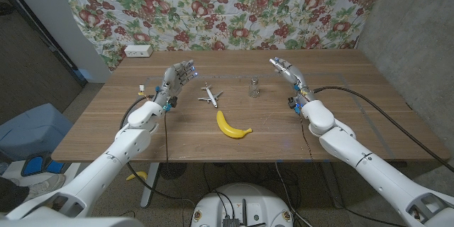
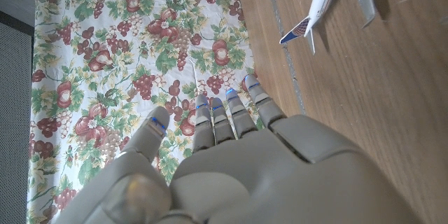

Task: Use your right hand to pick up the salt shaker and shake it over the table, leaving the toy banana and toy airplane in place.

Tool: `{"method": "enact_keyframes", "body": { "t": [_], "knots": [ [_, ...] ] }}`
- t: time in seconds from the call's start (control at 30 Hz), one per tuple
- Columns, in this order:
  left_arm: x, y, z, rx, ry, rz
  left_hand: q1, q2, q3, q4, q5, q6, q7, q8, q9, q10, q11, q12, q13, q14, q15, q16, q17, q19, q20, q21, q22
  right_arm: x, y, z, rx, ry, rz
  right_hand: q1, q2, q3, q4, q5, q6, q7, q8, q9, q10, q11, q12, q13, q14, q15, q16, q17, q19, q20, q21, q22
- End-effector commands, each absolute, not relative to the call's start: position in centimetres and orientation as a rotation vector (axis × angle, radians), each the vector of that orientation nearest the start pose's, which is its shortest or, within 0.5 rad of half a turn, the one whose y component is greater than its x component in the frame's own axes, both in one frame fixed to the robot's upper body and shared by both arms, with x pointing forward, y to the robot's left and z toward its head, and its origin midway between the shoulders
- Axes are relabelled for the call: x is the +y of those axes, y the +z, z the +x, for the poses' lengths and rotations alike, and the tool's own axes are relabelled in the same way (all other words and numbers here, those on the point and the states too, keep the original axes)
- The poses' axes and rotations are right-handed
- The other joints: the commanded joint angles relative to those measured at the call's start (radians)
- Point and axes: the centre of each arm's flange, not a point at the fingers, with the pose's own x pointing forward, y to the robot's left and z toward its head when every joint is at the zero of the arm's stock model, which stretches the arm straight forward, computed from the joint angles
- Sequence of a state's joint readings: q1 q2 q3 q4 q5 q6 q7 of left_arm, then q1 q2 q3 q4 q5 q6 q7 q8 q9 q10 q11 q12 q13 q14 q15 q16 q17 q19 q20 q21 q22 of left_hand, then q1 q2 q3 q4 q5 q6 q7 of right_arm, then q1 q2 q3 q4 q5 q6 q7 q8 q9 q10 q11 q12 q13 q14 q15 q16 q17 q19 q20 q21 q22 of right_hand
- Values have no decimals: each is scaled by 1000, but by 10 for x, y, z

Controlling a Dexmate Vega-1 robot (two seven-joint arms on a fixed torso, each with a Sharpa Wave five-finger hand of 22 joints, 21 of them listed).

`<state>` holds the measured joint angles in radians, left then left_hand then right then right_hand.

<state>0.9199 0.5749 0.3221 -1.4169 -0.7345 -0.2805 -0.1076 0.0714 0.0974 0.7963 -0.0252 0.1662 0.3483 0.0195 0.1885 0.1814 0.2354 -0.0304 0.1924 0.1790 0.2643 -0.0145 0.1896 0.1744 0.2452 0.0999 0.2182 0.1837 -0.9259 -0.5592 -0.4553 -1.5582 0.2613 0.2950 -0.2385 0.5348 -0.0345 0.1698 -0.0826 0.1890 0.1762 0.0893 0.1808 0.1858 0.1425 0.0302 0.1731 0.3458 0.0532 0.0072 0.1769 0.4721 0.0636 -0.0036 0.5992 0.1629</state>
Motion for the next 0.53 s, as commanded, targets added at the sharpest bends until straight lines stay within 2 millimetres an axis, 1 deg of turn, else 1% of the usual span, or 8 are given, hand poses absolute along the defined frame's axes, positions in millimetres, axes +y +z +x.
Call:
{"method": "enact_keyframes", "body": {
  "t": [0.03, 0.07, 0.2, 0.27, 0.33, 0.4, 0.43, 0.53],
  "knots": [
    [303, -30, 613, -626, -291, -64, -4, 60, 5, -7, 4, -3, 1, -4, 2, 1, 4, 0, 3, 3, -12, -2, 3, 7, -3, 2, 4, -245, -22, 585, -828, 135, -146, -26, -1, -13, 4, 7, -19, 1, -2, 0, -15, 2, 1, -10, -11, 2, -1, -14, -4, 1, -12, 0],
    [304, -31, 611, -623, -289, -63, -4, 60, 6, -7, 4, -3, 1, -4, 2, 2, 5, 0, 3, 3, -13, -2, 3, 7, -4, 2, 4, -246, -22, 584, -836, 135, -137, -45, -3, -21, 12, 9, -23, 3, -1, -1, -18, 3, 3, -18, -15, 5, 1, -23, -3, 2, -18, 1],
    [306, -37, 606, -611, -283, -67, -3, 60, 5, -8, 4, -3, 2, -3, 2, 3, 3, 0, 3, 2, -14, -2, 3, 11, -4, 4, 4, -253, -26, 581, -846, 127, -108, -75, -5, -31, 24, 13, -26, 4, 1, -2, -22, 5, 4, -29, -14, 6, 5, -35, 0, 3, -28, 1],
    [306, -39, 604, -608, -283, -63, -3, 60, 5, -8, 4, -3, 3, -3, 2, 3, 6, 0, 2, 2, -14, -3, 3, 11, -4, 4, 4, -257, -27, 580, -851, 118, -92, -87, -6, -36, 29, 15, -25, 7, 2, -2, -21, 5, 6, -33, -12, 9, 7, -40, 0, 4, -32, 1],
    [305, -40, 602, -607, -285, -61, -3, 61, 5, -8, 4, -4, 3, -4, 2, 2, 5, 0, 2, 2, -14, -3, 3, 11, -3, 4, 4, -261, -30, 578, -859, 92, -76, -103, -7, -41, 35, 18, -24, 12, 4, -2, -22, 11, 6, -40, -12, 14, 8, -47, -1, 5, -39, 1],
    [304, -40, 599, -604, -283, -56, -3, 60, 5, -8, 4, -4, 3, -4, 2, 3, 6, 0, 2, 2, -15, -3, 3, 11, -4, 4, 4, -264, -33, 575, -871, 66, -60, -124, -9, -49, 42, 24, -20, 27, 6, -3, -26, 32, 7, -54, -19, 36, 6, -64, -16, 14, -57, 1],
    [304, -41, 599, -601, -282, -54, -3, 60, 5, -9, 4, -4, 3, -4, 2, 3, 5, 0, 2, 2, -15, -3, 3, 12, -4, 4, 4, -266, -35, 574, -878, 52, -54, -130, -9, -51, 43, 27, -19, 35, 7, -4, -30, 40, 7, -62, -24, 40, 5, -73, -25, 18, -67, 1],
    [302, -42, 601, -585, -282, -51, -3, 61, 5, -8, 4, -5, 3, -4, 1, 3, 6, 0, 2, 3, -16, -2, 3, 14, -3, 4, 4, -272, -40, 569, -875, 28, -50, -133, -7, -52, 43, 30, -18, 40, 8, -4, -33, 44, 7, -68, -28, 43, 4, -81, -31, 19, -75, 1]
  ]
}}
